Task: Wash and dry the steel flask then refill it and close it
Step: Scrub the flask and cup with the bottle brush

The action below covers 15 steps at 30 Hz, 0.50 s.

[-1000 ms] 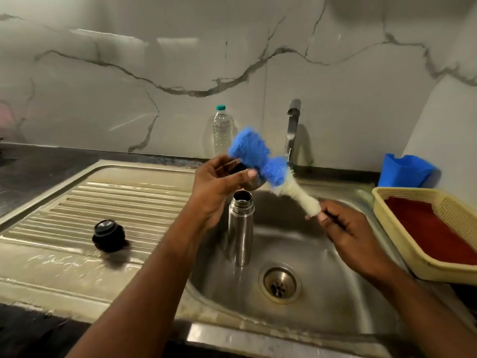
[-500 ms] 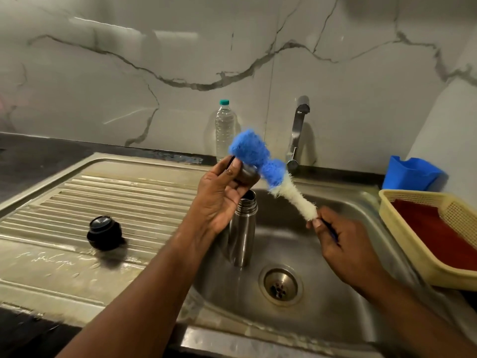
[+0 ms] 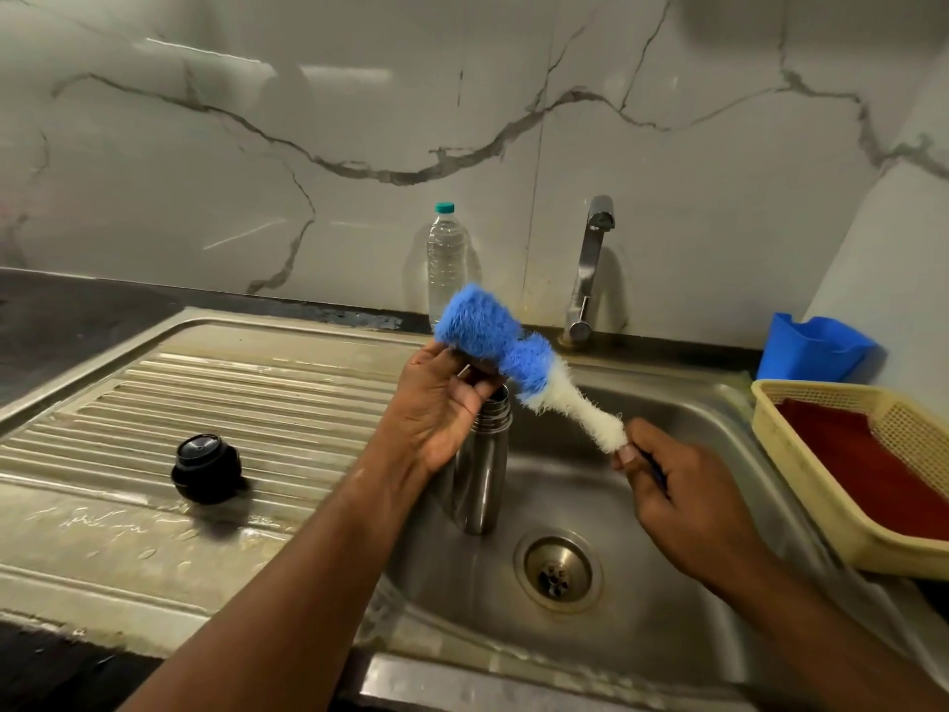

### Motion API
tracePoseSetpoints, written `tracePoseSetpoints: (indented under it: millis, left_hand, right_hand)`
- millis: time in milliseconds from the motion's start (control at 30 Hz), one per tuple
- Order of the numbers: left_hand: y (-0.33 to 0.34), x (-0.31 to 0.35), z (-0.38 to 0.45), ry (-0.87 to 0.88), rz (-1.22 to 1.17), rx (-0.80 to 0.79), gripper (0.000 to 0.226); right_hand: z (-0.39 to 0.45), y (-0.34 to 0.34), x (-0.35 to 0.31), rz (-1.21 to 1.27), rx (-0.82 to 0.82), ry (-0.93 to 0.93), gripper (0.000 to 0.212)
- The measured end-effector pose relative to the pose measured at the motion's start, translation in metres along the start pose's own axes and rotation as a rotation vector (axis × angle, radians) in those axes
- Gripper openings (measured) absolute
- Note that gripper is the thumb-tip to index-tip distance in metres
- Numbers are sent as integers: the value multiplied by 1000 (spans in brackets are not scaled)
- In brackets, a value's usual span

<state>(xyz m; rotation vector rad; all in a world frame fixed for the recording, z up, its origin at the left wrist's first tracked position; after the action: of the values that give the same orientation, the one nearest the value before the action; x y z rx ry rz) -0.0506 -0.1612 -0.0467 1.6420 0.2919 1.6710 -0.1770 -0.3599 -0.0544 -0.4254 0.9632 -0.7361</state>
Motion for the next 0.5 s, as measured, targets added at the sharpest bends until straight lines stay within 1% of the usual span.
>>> tracePoseSetpoints:
  millis: [67, 133, 267, 333, 367, 467, 500]
  left_hand:
    - [1, 0, 0, -10, 6, -5, 58]
    - [2, 0, 1, -19, 21, -23, 77]
    - [0, 4, 2, 13, 36, -24, 88]
    - [0, 6, 2, 24, 36, -23, 87]
    - [1, 7, 1, 26, 41, -28, 83]
    - [3, 4, 1, 8, 27, -36, 52]
    - [1, 3, 1, 3, 20, -21, 49]
  right_hand:
    - [0, -3, 2, 28, 33, 31, 11]
    - [1, -5, 3, 82, 69, 66, 14]
    - [1, -1, 1, 74, 27, 72, 16]
    - [1, -7, 3, 116, 62, 96, 19]
    - [1, -9, 1, 127, 73, 84, 19]
    - [0, -4, -13, 69, 22, -1, 13]
    - [1, -4, -10, 60, 21, 20, 14]
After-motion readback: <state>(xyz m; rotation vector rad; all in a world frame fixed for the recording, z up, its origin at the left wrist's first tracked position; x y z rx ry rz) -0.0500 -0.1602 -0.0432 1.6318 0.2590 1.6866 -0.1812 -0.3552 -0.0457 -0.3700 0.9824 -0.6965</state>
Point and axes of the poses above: each hand's wrist, its own z-axis towards the middle knuckle, its own y-axis out of the palm, x = y × z, the point moved 9 cm from there along z, towards the middle knuckle, and after that the axes turned 12 degrees about z, right-handed, at the moved point
